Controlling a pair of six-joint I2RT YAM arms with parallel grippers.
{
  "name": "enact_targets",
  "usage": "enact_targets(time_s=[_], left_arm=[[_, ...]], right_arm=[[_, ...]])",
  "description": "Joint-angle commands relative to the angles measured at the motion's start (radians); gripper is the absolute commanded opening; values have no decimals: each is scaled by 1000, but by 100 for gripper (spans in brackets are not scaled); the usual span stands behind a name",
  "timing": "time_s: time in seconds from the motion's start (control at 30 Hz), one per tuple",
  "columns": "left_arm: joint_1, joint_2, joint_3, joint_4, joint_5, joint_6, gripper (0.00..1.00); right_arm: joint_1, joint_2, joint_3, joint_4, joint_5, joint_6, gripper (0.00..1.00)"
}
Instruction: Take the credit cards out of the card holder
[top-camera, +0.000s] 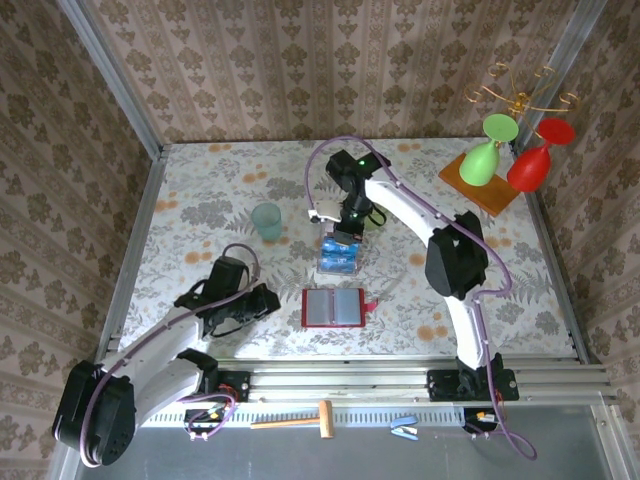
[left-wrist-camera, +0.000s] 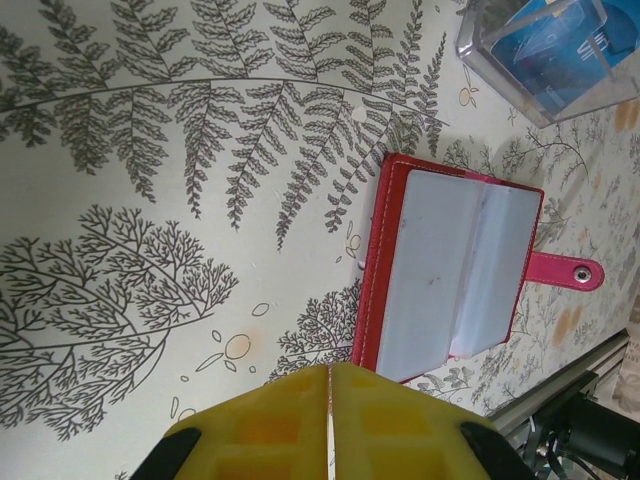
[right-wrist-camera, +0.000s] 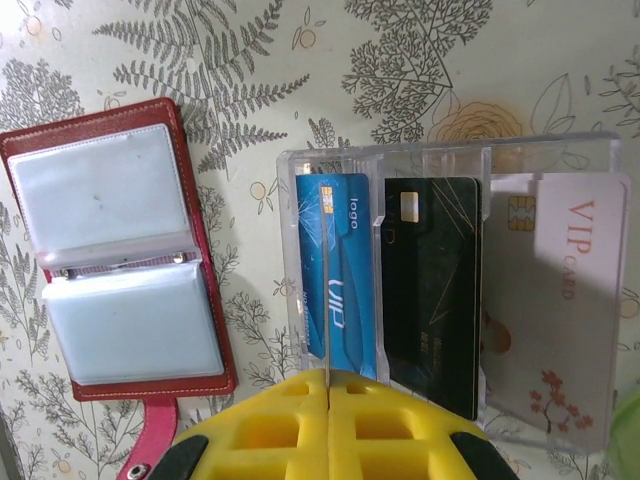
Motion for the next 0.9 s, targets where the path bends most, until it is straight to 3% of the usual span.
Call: enact_targets(time_s=[0.0, 0.2, 0.6, 0.77, 0.87], left_arm=[[12, -26, -13, -52, 6, 7, 10], [43, -47, -17, -74, 10, 10, 10], [106, -19, -1, -65, 19, 60, 12], [172, 62, 56, -80, 23, 151, 13], [208, 98, 90, -108, -10, 206, 24]], right_arm=[[-6, 49, 47, -72, -22, -33, 0], [-5, 101, 54, -69, -51, -31, 0], [-7, 57, 40, -47, -25, 30, 24], [-8, -23, -40, 32, 5, 75, 28], [-8, -80, -108, 89, 34, 115, 31]])
